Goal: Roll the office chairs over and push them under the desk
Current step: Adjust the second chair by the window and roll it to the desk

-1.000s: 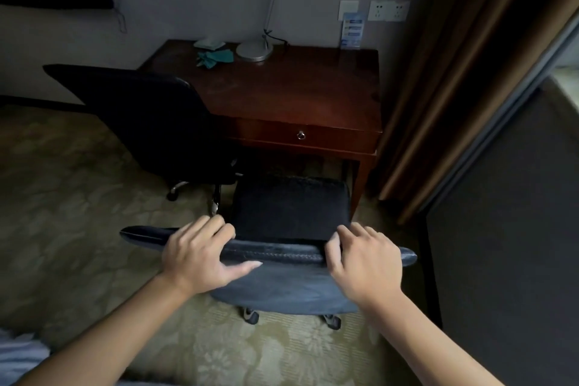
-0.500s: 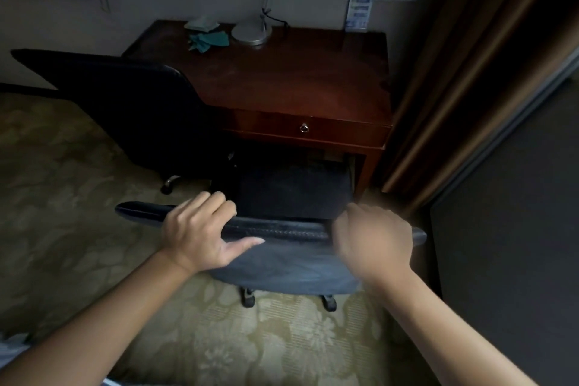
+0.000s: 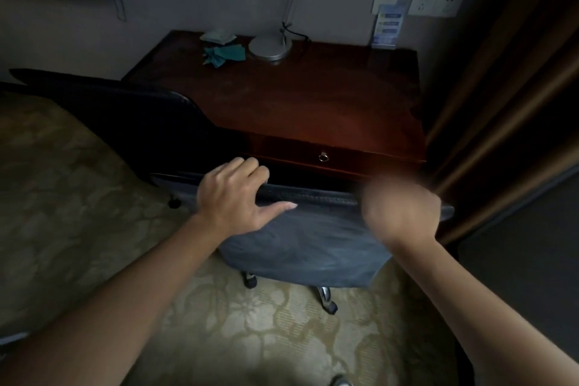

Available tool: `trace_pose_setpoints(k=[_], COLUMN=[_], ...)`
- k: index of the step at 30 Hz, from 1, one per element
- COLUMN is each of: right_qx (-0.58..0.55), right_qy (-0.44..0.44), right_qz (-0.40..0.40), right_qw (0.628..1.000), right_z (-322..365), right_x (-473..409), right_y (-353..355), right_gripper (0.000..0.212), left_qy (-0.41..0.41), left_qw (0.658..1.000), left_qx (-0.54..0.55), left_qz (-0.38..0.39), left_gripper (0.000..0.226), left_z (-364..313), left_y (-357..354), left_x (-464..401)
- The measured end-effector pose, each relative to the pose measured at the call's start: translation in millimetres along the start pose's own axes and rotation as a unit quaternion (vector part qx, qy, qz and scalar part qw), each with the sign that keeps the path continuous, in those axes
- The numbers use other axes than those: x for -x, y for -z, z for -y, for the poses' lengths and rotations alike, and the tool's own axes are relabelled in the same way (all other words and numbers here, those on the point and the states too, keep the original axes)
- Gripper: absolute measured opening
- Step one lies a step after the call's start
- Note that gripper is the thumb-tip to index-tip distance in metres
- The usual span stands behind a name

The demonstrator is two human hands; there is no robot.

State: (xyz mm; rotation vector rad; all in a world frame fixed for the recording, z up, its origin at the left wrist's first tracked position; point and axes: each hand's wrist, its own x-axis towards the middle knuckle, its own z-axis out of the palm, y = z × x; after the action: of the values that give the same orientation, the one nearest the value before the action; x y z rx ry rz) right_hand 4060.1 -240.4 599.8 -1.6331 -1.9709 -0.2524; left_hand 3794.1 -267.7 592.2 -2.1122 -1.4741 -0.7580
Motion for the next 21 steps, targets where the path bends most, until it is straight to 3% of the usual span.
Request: trace_pose_setpoints(k=[8,13,21], right_qx=[-0.031,-0.045,-0.085], right_qy=[0.041,0.058,0.032], right_qz=[-0.064,-0.044,0.051], right_qw=[0.997,0.996,0.995], right_z=[-27.1,-35.1,-8.4], right_x=[-65.1,-81.2,9.5], right_y=[-33.0,-37.0,2.0], right_gripper=[0.038,0.038,0.033], left_qy=[0.005,0.021,0.022], left_qw=[1.000,1.000,0.996], left_qx=[-0.008,-0.007,0.025], left_qz=[-0.009,0.014,0.086], left_gripper=[0.062,0.062,0.061], left_z=[13.5,11.3,-3.3], left_y=[-37.3,-40.4,4.2], left_x=[-52.5,-63.5,10.0])
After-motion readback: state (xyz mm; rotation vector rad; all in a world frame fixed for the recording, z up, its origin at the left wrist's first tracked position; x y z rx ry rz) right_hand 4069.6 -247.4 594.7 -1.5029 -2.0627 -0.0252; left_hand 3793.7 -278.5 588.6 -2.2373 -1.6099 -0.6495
